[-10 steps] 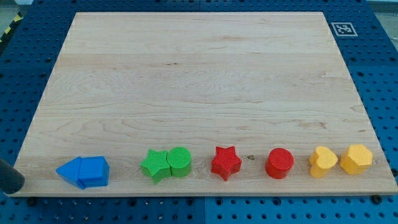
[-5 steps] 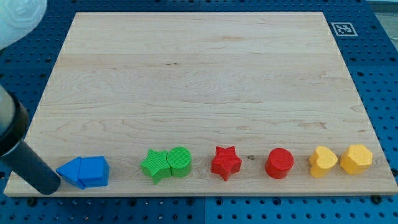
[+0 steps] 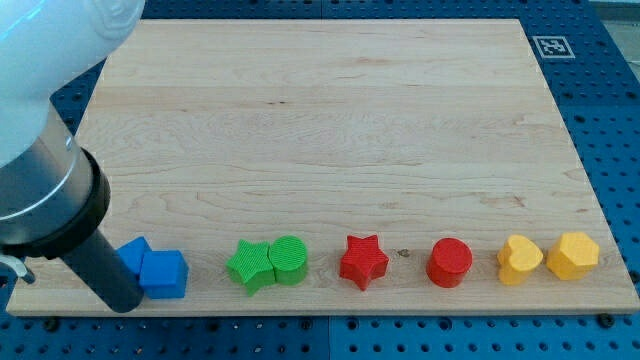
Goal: Separate blue cube and the blue triangle
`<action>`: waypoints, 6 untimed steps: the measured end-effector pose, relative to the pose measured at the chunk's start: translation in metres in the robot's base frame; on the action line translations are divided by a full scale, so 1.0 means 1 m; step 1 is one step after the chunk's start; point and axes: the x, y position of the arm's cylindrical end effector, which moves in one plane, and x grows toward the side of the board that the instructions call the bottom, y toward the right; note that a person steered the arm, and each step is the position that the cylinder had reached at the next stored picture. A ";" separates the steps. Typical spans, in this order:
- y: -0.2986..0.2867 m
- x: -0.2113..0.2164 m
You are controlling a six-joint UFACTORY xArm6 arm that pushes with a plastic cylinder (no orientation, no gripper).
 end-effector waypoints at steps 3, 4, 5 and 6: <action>-0.010 0.001; -0.022 0.001; 0.000 0.000; 0.026 0.001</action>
